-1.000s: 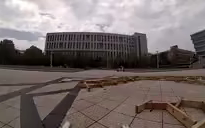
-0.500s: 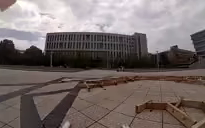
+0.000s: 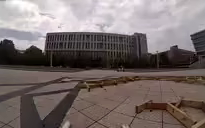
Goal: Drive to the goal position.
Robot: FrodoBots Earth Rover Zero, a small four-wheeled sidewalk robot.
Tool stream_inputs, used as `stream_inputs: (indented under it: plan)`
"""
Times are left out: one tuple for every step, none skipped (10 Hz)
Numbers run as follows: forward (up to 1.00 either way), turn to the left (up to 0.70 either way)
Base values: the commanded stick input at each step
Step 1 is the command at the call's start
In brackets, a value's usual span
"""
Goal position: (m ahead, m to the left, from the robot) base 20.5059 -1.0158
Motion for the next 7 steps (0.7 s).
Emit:
stream_inputs:
  plan:
    - [0.06,0.01]
    - [0.06,0.0]
    - [0.06,0.0]
    - [0.06,0.0]
    - [0.06,0.0]
    - [0.06,0.0]
    - [0.06,0.0]
